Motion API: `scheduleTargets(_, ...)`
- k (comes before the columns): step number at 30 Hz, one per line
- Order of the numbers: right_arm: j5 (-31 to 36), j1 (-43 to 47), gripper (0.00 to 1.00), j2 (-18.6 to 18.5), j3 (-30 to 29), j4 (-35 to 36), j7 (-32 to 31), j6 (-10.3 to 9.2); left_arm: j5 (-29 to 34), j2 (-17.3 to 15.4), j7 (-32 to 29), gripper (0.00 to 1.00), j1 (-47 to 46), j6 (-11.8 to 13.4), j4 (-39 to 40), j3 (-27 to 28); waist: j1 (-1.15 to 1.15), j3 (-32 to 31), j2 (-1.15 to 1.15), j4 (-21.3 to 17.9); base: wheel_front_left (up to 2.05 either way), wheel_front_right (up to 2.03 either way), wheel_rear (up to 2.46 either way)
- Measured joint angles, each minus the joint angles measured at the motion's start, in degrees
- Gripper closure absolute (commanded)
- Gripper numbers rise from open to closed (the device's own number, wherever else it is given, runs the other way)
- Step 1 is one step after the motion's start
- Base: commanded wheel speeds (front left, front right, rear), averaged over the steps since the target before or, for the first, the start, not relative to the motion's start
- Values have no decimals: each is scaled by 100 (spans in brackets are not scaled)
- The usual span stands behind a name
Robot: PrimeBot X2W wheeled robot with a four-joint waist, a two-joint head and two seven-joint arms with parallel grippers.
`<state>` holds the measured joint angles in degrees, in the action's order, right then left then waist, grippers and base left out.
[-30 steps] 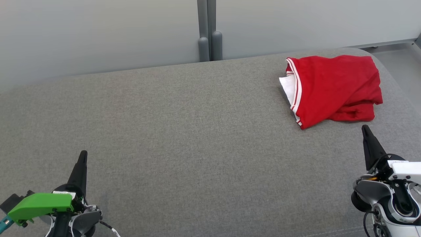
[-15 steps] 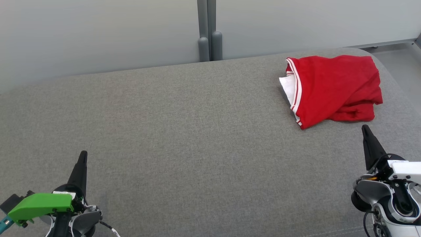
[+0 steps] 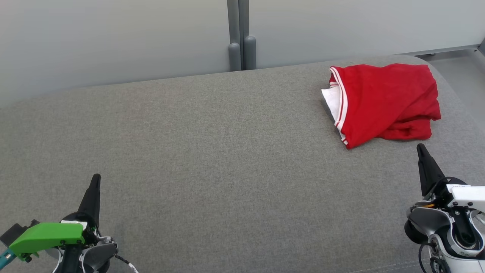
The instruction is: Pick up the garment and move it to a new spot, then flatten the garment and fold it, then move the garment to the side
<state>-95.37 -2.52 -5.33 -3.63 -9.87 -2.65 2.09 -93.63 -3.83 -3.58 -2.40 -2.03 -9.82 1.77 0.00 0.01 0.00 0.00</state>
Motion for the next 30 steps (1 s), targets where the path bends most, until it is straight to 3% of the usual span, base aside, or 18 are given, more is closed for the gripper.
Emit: scheduleTargets(30,0,-46,100,1,-2,-7,0,0,0,1,-26,100,0,-7,-19,2,0,0,0,0,0,0,0)
